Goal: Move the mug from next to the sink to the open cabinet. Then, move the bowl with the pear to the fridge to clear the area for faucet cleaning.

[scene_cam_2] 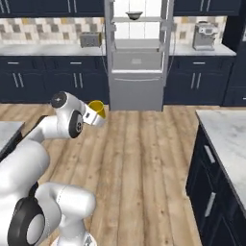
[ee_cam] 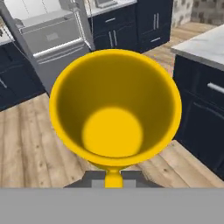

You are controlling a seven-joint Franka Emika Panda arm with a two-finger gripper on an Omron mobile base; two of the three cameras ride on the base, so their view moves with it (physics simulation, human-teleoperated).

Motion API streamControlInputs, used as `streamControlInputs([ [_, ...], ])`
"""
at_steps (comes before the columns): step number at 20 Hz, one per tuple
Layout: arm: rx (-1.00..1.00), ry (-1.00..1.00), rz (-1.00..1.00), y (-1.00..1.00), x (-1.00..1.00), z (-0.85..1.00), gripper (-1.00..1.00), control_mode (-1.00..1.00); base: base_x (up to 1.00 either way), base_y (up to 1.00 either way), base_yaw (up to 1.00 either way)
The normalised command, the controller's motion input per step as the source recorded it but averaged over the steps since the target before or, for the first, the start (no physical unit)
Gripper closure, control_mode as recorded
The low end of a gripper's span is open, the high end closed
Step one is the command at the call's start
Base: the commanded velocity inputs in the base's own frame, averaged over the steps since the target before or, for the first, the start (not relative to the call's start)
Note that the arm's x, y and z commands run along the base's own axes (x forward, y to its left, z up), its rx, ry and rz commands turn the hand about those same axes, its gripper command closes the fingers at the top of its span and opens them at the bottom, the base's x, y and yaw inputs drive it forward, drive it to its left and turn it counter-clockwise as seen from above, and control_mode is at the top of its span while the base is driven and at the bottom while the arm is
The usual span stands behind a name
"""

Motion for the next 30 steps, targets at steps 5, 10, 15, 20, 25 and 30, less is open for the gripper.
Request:
streamControlInputs([
  [5,0.0,0.0,0.0,0.0,0.0,0.0,1.0,1.0,0.96,-0.12,0.47],
  [10,0.0,0.0,0.0,0.0,0.0,0.0,1.0,1.0,0.47,-0.06,0.69],
  [15,0.0,0.0,0.0,0.0,0.0,0.0,1.0,1.0,0.32,-0.08,0.76],
  [20,0.0,0.0,0.0,0.0,0.0,0.0,1.0,1.0,0.98,-0.79,0.29],
  [25,0.0,0.0,0.0,0.0,0.0,0.0,1.0,1.0,-0.42,-0.4,0.57],
  [30,0.0,0.0,0.0,0.0,0.0,0.0,1.0,1.0,-0.57,-0.02,0.82],
])
